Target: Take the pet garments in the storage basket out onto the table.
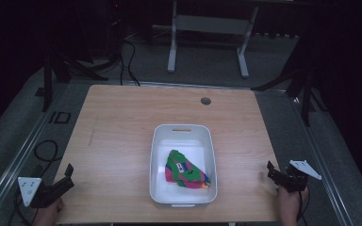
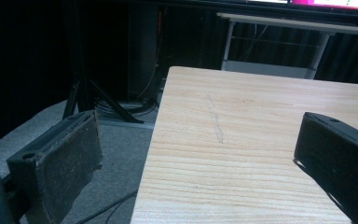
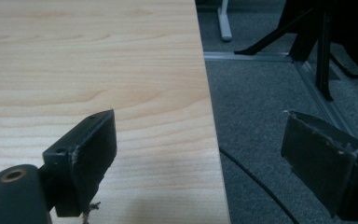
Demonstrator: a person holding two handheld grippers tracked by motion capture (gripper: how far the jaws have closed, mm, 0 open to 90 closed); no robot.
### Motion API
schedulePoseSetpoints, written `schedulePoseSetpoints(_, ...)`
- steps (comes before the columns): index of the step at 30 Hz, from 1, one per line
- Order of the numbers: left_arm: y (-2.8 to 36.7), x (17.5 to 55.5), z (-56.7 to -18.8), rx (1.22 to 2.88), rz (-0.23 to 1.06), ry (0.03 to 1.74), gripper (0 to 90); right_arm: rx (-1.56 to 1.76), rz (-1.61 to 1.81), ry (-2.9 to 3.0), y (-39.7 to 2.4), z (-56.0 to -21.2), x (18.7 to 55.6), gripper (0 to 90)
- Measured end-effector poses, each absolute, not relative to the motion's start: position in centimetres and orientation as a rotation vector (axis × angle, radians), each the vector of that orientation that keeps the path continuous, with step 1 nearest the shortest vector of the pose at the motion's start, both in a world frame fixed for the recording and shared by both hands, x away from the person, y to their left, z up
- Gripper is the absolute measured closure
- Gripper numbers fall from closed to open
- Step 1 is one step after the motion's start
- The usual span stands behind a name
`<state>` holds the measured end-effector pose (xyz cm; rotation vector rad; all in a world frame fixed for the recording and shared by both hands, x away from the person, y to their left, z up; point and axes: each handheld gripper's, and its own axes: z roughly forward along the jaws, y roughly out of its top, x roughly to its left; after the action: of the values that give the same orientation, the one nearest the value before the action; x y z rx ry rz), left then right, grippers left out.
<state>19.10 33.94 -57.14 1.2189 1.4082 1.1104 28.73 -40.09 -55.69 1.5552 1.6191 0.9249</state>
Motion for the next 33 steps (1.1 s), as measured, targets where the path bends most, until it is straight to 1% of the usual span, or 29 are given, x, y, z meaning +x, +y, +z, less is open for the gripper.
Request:
schedulePoseSetpoints(8, 33.9, 19.1, -57.1, 1.224, 1.111, 1.406, 1.2, 1.552, 0.9, 1.655, -39.9, -55.7, 29.0, 10.0)
schedulePoseSetpoints(10, 33.9, 19.1, -57.1, 1.223, 1.11, 1.405, 1.2, 1.569, 0.882, 1.661, -39.8, -55.7, 29.2, 17.0)
schedulePoseSetpoints(11, 33.9, 19.1, -57.1, 1.223, 1.11, 1.405, 1.2, 1.569, 0.882, 1.661, -39.8, -55.7, 29.2, 17.0)
schedulePoseSetpoints(12, 33.9, 19.1, -57.1, 1.223, 1.111, 1.404, 1.2, 1.57, 0.895, 1.687, -40.0, -55.8, 29.3, 14.3)
schedulePoseSetpoints(13, 33.9, 19.1, -57.1, 1.221, 1.109, 1.406, 1.2, 1.556, 0.901, 1.706, -40.1, -55.8, 29.2, 13.4)
schedulePoseSetpoints(21, 33.9, 19.1, -57.1, 1.22, 1.11, 1.405, 1.2, 1.494, 1.027, 1.896, -41.3, -55.8, 29.2, 12.8)
schedulePoseSetpoints(27, 33.9, 19.1, -57.1, 1.226, 1.108, 1.406, 1.2, 1.318, 1.071, 2.114, -40.1, -55.2, 29.4, 12.7)
schedulePoseSetpoints(33, 33.9, 19.1, -57.1, 1.224, 1.108, 1.406, 1.2, 1.233, 1.09, 2.233, -38.8, -54.5, 29.7, 12.6)
